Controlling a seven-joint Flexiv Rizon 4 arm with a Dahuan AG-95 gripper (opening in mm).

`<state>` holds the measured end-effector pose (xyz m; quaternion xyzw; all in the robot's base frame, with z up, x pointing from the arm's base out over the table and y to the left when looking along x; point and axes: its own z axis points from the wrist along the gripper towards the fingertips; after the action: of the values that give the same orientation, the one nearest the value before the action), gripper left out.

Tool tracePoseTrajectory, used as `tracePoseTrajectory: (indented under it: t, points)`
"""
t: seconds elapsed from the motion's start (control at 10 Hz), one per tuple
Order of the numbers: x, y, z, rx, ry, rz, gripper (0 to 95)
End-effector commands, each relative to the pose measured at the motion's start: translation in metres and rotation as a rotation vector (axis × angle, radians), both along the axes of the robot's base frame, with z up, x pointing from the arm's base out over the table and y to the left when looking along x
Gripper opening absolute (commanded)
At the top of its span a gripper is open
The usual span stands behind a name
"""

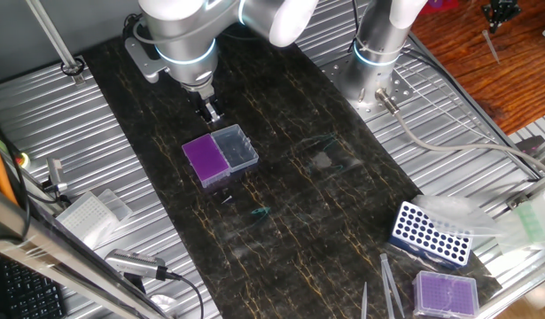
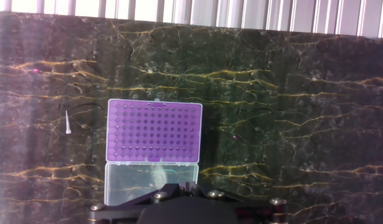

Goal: Insert a small pipette tip into the holder for small pipette tips

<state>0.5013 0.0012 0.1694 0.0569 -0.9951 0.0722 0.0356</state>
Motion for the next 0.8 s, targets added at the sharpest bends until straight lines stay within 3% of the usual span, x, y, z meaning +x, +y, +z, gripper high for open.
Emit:
tracePoseTrajectory:
  t: [0.1, 0.8]
  points:
    - [0.0001, 0.0000, 0.0001, 0.000, 0.000, 0.004, 0.0]
    - [0.0001, 0.0000, 0.0001, 0.002, 0.001, 0.011, 0.0]
